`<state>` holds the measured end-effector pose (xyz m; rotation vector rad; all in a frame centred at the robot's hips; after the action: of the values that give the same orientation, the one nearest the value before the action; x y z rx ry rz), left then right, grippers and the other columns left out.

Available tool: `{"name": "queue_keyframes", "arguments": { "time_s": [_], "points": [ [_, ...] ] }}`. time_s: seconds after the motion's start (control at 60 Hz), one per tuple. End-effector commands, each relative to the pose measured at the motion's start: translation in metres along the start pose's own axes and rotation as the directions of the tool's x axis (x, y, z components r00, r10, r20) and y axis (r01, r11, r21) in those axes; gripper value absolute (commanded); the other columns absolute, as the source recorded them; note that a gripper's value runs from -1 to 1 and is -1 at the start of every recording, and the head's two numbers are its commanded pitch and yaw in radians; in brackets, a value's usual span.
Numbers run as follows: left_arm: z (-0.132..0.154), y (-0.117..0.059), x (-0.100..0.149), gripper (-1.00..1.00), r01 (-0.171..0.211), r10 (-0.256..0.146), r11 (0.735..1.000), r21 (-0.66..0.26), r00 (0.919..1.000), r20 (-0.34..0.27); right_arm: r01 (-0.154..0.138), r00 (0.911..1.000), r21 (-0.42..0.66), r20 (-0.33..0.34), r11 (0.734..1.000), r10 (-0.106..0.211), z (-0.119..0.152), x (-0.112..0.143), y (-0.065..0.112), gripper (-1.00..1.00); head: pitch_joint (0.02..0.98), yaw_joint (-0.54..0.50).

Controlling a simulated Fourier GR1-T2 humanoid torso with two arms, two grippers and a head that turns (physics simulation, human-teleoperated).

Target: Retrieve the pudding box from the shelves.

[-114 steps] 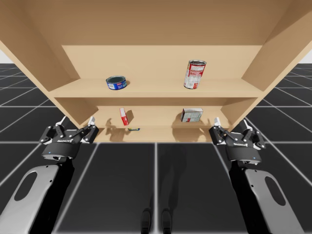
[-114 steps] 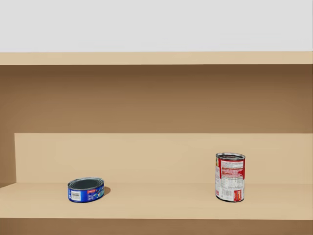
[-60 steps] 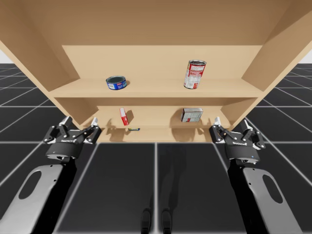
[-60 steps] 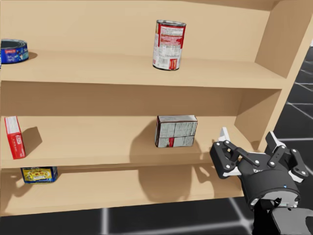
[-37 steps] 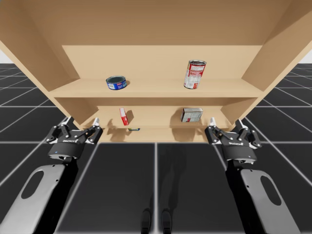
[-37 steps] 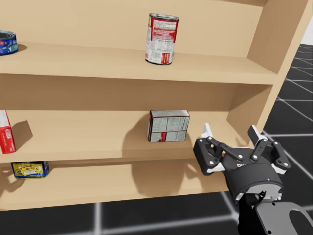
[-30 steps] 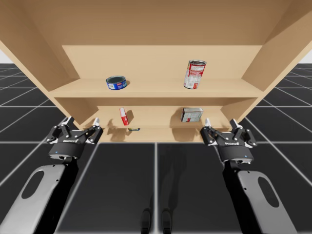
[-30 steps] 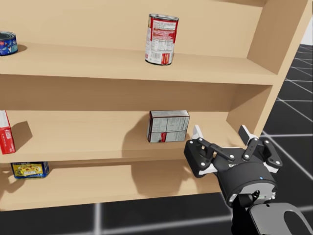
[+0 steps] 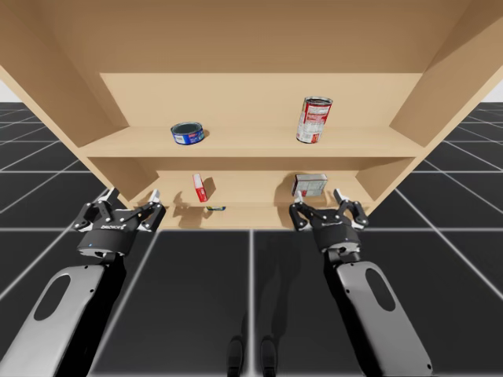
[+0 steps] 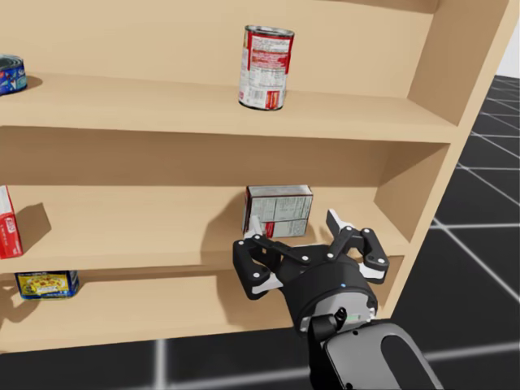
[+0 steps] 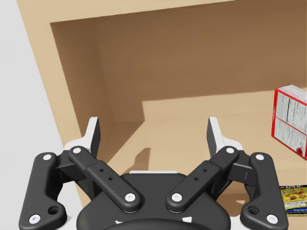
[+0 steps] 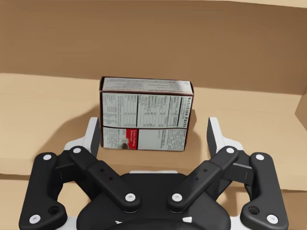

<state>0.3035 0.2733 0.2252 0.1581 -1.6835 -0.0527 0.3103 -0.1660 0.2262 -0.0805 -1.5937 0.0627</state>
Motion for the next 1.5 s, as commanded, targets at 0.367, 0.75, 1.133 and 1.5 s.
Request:
{"name": "queue_keyframes", "arguments": {
  "time_s": [0.367, 0.75, 1.133, 1.5],
  "points": [
    [0.001, 0.002, 0.001, -1.0, -0.003, 0.003, 1.0, 0.015, 1.0, 0.0, -0.009, 0.9987, -0.067, -0.052, 0.998, 0.005, -0.031, -0.012, 0.019, -1.0, 0.555, -0.24],
    [0.001, 0.003, 0.002, -1.0, -0.005, 0.005, 1.0, 0.022, 1.0, 0.004, -0.013, 0.9976, -0.117, -0.069, 0.993, 0.005, -0.049, -0.02, 0.017, -1.0, 0.568, -0.24],
    [0.001, 0.004, 0.001, -1.0, -0.001, 0.0, 1.0, 0.022, 0.9999, 0.01, -0.01, 0.9978, -0.127, -0.067, 0.992, 0.002, -0.067, -0.024, 0.016, -1.0, 0.572, -0.24],
    [0.0, 0.003, 0.001, -1.0, 0.004, -0.005, 1.0, 0.017, 0.9999, 0.013, -0.048, 0.9988, -0.15, 0.004, 0.988, 0.049, -0.055, -0.018, 0.011, 1.0, 0.565, -0.24]
  ]
}}
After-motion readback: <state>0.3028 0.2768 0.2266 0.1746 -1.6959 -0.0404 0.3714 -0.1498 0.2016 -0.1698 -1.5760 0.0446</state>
